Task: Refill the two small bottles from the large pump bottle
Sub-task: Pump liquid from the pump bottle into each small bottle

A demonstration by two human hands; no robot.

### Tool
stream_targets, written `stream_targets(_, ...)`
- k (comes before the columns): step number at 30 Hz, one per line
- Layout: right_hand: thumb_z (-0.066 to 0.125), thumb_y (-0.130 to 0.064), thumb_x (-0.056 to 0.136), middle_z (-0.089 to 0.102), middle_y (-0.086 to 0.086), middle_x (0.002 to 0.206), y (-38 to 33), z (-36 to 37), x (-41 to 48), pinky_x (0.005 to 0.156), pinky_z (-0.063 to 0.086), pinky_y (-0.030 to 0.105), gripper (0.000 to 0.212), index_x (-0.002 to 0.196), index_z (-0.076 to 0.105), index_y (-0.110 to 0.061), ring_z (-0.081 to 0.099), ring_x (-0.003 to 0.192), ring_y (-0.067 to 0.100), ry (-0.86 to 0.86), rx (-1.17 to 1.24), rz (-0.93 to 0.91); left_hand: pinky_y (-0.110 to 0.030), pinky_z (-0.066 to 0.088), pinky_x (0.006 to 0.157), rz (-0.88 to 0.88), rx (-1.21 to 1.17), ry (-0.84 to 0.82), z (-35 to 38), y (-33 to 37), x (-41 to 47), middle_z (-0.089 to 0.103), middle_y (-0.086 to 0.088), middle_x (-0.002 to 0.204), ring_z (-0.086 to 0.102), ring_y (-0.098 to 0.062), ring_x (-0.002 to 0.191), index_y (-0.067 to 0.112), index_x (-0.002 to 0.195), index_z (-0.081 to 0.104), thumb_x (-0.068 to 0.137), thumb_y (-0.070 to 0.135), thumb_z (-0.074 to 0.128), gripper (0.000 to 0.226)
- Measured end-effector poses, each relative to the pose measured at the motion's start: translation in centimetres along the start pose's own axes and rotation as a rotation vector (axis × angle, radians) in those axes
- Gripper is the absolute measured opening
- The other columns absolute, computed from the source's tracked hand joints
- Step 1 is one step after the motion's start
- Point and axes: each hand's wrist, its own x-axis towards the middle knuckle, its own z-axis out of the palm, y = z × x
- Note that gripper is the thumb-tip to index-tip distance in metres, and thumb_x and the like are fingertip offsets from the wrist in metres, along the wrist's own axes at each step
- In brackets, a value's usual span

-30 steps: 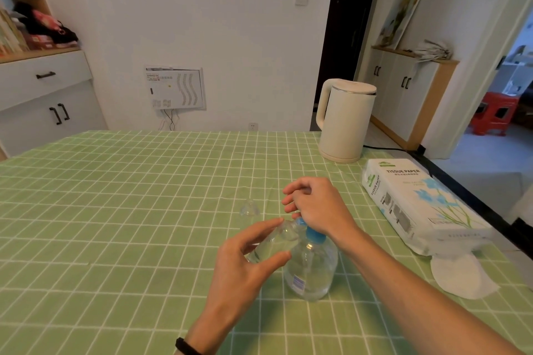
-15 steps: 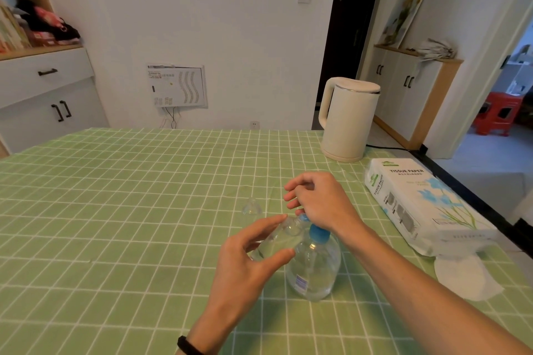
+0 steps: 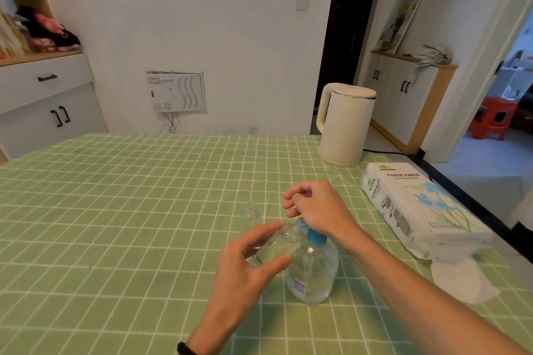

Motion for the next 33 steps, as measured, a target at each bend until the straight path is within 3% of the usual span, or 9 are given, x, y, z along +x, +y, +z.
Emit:
stream_targets(5,0.057,-0.014,0.100,0.078,-0.007,0.083,-0.7,-0.2,0.5,0.061,0.056,0.023,0.023,0.089,0.071,-0.029,0.075,0.068,0.003,-0.002,-0.072,-0.055,-0.029,0.053,0.101,-0.002,-0.007,0.001,-0.1,0.4,0.0,0.078,0.024,0.115,0.072,0.000,0.112,0.040,0.122,0.075,0.078,0.019,0.091,0.051)
stream_targets(9,0.052,-0.004,0.099,0.079,-0.005,0.084,-0.3,-0.1,0.5,0.062,0.058,0.023,0.030,0.090,0.075,-0.022,0.076,0.071,0.006,0.017,0.050,-0.019,-0.031,0.054,0.101,0.002,-0.009,0.004,-0.1,0.3,0.0,0.078,0.024,0.116,0.072,-0.001,0.113,0.039,0.123,0.075,0.078,0.021,0.091,0.051)
stream_targets(15,0.048,0.003,0.097,0.079,-0.001,0.086,0.3,0.2,0.3,0.069,0.060,0.025,0.035,0.089,0.074,-0.019,0.076,0.076,0.010,-0.014,0.093,0.022,-0.022,0.056,0.098,0.012,0.023,0.017,0.2,-0.5,0.2,0.079,0.024,0.112,0.073,0.000,0.109,0.036,0.121,0.076,0.077,0.017,0.092,0.051)
stream_targets(19,0.048,0.002,0.099,0.078,-0.001,0.087,0.2,0.2,0.2,0.067,0.059,0.023,0.034,0.092,0.075,-0.018,0.076,0.077,0.010,0.010,0.086,0.018,-0.019,0.056,0.096,0.021,0.027,0.017,0.2,-0.5,0.2,0.079,0.024,0.112,0.073,0.000,0.108,0.036,0.121,0.076,0.077,0.017,0.092,0.050)
stream_targets(23,0.049,-0.002,0.099,0.078,-0.002,0.087,0.0,0.1,0.0,0.065,0.058,0.021,0.031,0.093,0.075,-0.017,0.076,0.075,0.009,0.004,0.038,0.019,-0.025,0.056,0.097,0.019,0.023,0.010,0.1,-0.3,0.1,0.079,0.021,0.112,0.074,-0.002,0.108,0.036,0.121,0.076,0.078,0.015,0.091,0.050)
stream_targets(28,0.056,-0.012,0.100,0.078,-0.005,0.085,-0.9,-0.2,0.2,0.061,0.056,0.024,0.025,0.088,0.071,-0.028,0.076,0.073,0.010,-0.005,-0.087,-0.061,-0.027,0.053,0.100,0.029,0.028,0.005,-0.1,0.3,0.1,0.078,0.024,0.115,0.072,0.000,0.112,0.040,0.123,0.074,0.079,0.022,0.091,0.051)
stream_targets(33,0.050,-0.001,0.097,0.079,-0.003,0.084,-0.5,0.0,0.3,0.069,0.061,0.028,0.034,0.086,0.074,-0.022,0.076,0.071,0.008,0.028,0.015,-0.020,-0.024,0.053,0.099,0.039,0.040,0.011,-0.1,0.5,0.1,0.077,0.026,0.114,0.071,0.002,0.111,0.040,0.123,0.074,0.078,0.022,0.090,0.051)
